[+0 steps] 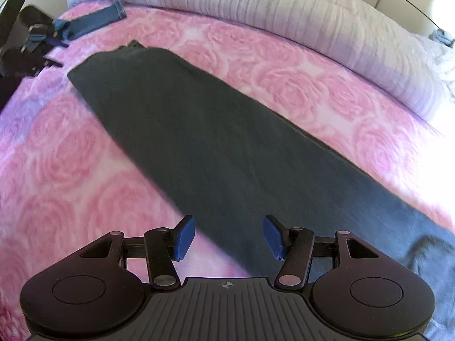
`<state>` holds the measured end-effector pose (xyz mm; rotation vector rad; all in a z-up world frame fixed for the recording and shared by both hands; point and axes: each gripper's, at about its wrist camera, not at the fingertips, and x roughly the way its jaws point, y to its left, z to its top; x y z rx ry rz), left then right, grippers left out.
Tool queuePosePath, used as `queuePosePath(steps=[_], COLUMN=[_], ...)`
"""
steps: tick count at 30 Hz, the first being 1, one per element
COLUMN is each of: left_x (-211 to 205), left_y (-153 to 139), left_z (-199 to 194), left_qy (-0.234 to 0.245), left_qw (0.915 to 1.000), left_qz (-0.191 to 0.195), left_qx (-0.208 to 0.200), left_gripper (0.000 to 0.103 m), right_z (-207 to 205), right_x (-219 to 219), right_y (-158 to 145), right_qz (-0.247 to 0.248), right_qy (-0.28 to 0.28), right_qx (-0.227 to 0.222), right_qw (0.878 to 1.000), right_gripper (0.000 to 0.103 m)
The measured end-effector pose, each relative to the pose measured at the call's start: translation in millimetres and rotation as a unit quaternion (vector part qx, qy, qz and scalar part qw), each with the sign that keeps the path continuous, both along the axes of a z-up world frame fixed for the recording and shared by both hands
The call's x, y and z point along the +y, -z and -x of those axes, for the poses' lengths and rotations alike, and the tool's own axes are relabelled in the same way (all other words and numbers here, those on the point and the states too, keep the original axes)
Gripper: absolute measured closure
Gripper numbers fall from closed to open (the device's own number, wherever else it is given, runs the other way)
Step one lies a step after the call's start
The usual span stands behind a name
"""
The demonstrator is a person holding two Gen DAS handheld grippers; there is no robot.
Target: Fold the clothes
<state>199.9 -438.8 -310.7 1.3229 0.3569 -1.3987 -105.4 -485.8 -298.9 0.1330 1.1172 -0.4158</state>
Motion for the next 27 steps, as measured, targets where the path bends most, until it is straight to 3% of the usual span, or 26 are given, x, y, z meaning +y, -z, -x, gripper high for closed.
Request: queuePosePath(steps=[2, 5, 8, 11, 13, 16, 19, 23, 27], left_x=[-30, -67, -101, -105, -102, -97, -104, -114, -116], left_y=[-5, 5, 27, 41, 41, 34, 21, 46, 48], left_z=[-10, -14, -24, -22, -16, -10, -24, -16, -18], left_qy=[-0.014, 0.009, 0.033, 0.037, 0.051, 0.067, 0.041, 0.046, 0.028], left_qw=[0.9987, 0.996, 0.9911, 0.9869, 0.9881, 0.9912, 0.9933, 0.9953, 0.9956], left_qz=[0.021, 0.021, -0.024, -0.062, -0.063, -0.05, -0.021, -0.04, -0.039], left_qx=[0.045, 0.087, 0.126, 0.144, 0.131, 0.103, 0.106, 0.076, 0.08], left_gripper=[0.071, 0.071, 0.071, 0.072, 0.096, 0.097, 0.096, 0.095, 0.094], right_z=[-16, -42, -59, -64, -64, -57, -47, -38, -30], right_x=[-11, -29, -47, -58, -63, -64, -66, -70, -77], right_y=[2, 2, 7, 14, 19, 26, 27, 36, 42], right_qz=[0.001, 0.007, 0.023, 0.027, 0.023, 0.017, 0.013, 0.002, -0.012], right_qy=[-0.016, -0.049, -0.073, -0.072, -0.063, -0.051, -0.05, -0.039, -0.022], right_qx=[-0.007, -0.016, -0.012, -0.012, -0.01, 0.0, 0.004, 0.014, 0.01], right_qw=[1.0, 0.999, 0.997, 0.997, 0.998, 0.999, 0.999, 0.999, 1.0], right_gripper=[0.046, 0.046, 0.046, 0.046, 0.046, 0.046, 0.046, 0.046, 0.046])
